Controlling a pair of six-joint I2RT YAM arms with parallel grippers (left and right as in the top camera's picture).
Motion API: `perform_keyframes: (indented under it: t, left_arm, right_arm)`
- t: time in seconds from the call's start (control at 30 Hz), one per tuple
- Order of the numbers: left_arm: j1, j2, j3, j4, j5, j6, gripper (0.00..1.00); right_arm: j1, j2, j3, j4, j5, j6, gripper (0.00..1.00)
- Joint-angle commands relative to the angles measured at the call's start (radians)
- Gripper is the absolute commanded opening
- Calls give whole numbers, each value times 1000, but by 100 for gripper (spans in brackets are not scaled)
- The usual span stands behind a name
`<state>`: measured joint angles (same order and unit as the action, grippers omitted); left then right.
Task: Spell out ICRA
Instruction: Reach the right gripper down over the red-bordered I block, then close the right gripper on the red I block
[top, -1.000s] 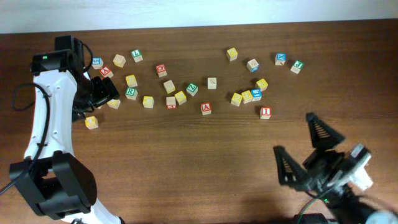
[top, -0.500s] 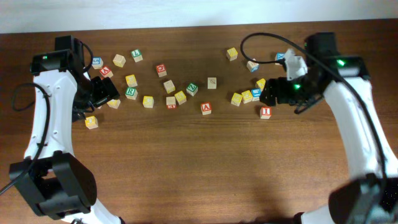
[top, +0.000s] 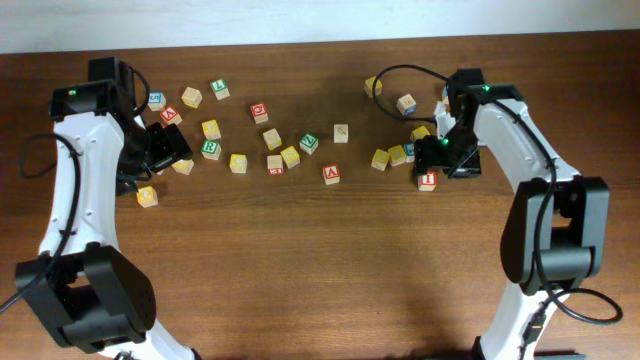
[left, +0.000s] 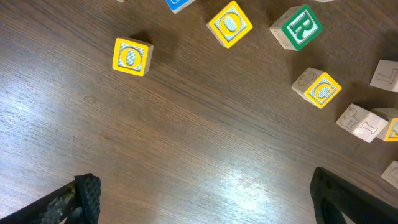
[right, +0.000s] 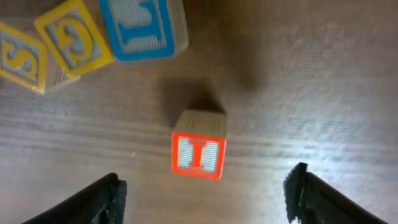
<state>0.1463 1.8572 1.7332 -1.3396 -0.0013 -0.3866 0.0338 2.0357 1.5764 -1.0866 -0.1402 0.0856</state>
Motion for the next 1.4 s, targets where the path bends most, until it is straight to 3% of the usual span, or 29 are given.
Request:
perform_keyframes:
  t: [0.0,0.13,0.4,0.53,0.63,0.77,0.9,1.0,1.2,1.37]
  left_arm:
    - [3,7,-1,-1,-7,-9,99]
    - [3,7,-1,-1,-6,-10,99]
    - [3,7,-1,-1,-7,-9,99]
    - [3,7,-1,-1,-7,-9,99]
    - [3,7,-1,-1,-7,-9,99]
    - [3,7,-1,-1,-7,-10,99]
    - [3,7,-1,-1,-6,-10,99]
    - [3,7,-1,-1,-7,-9,99]
    - [3,7,-1,-1,-6,-9,99]
    - [3,7,-1,-1,-6,-10,99]
  right_arm:
    - [58,21,-14,47,98,32,68]
    - [120,22,-36,87,227,89,68]
    - [123,52,-80,106,185,88,63]
    - [102,52,-95,119,126,88,46]
    - [77,52,-97,121,83,87,45]
    - [77,52,-97,116,68,79,30]
    - [77,52,-97,118,21,76,22]
    - [87,52,-97,108,-121,23,21]
    - [230,52,-97,37,-177,29,21]
    - [419,52,-97,91,-179,257,21]
